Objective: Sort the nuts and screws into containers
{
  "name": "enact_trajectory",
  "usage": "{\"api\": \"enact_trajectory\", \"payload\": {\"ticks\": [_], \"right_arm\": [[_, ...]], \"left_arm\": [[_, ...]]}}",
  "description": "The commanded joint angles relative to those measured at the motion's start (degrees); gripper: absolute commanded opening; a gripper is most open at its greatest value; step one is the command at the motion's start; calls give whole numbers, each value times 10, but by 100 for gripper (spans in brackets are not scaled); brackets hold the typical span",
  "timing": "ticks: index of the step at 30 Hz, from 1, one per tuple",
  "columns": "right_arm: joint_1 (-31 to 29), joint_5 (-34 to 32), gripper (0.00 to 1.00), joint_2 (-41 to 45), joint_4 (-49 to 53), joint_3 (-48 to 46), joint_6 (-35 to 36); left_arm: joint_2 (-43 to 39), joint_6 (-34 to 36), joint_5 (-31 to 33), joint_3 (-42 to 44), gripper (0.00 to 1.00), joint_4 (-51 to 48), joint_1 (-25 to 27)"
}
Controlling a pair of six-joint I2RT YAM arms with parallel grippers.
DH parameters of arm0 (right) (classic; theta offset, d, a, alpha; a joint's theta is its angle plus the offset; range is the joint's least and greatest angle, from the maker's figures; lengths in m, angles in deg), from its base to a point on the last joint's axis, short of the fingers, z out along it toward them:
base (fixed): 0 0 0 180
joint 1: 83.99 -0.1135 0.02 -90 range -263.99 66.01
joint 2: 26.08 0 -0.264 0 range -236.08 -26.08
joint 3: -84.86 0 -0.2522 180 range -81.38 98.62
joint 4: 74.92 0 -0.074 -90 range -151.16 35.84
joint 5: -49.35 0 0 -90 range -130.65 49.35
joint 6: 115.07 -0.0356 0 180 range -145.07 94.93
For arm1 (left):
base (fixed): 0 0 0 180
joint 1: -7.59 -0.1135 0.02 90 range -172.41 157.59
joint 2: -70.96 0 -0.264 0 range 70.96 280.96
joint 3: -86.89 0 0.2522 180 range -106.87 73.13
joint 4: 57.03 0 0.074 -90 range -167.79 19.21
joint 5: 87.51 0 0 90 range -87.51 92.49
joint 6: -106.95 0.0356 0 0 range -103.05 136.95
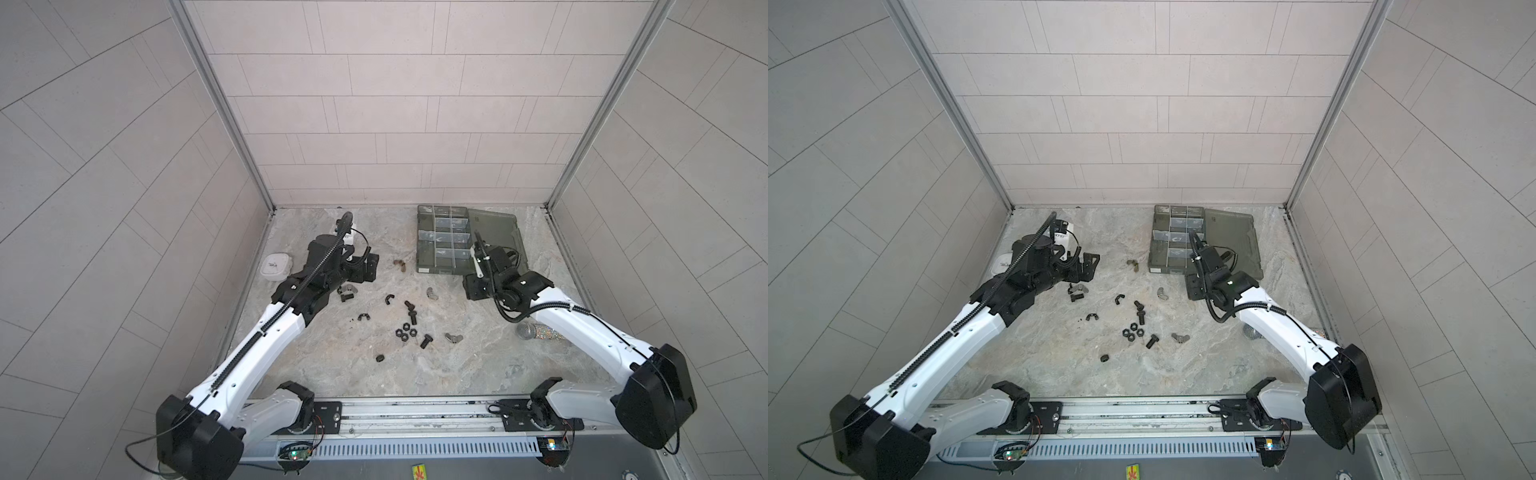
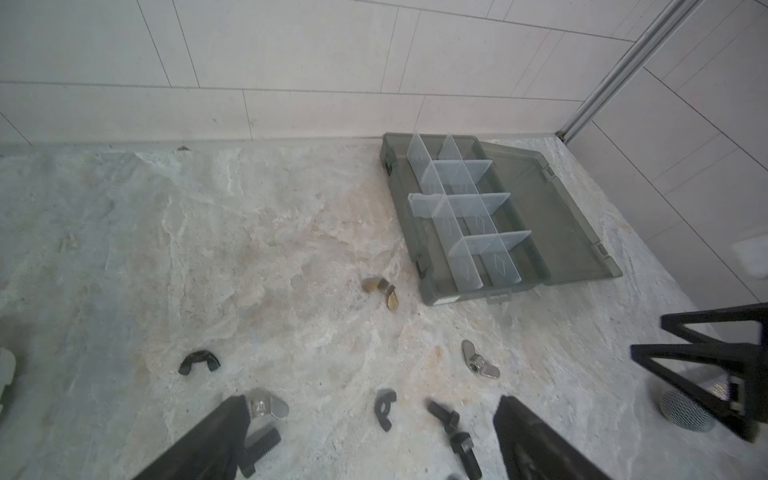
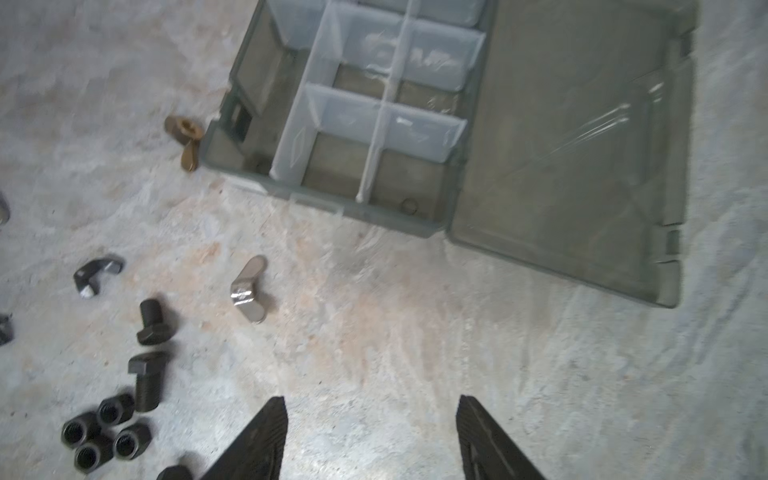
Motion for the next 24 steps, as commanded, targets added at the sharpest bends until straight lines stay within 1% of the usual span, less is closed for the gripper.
{"api": "enact_trajectory", "payload": {"ticks": [1, 3, 6, 10, 12, 24], "right_arm": [[-25, 30, 62, -32, -4, -2, -22], [-34, 49, 60, -63, -6, 13, -26], [-39, 84, 58, -119, 7, 52, 0], [-42, 99, 49, -204, 31, 114, 8], [-46, 105, 47, -228, 29, 130, 11], [-51, 110, 46, -313, 12, 174, 22]], "left_arm": [[-16, -36, -20, -21, 98, -69, 3], [-17, -39, -33, -37, 98, -87, 3], [-14, -47, -50, -66, 97, -111, 4], [-20, -51, -63, -82, 97, -121, 5], [-27, -51, -58, -82, 97, -125, 5], [-48, -34, -45, -79, 98, -158, 6]]}}
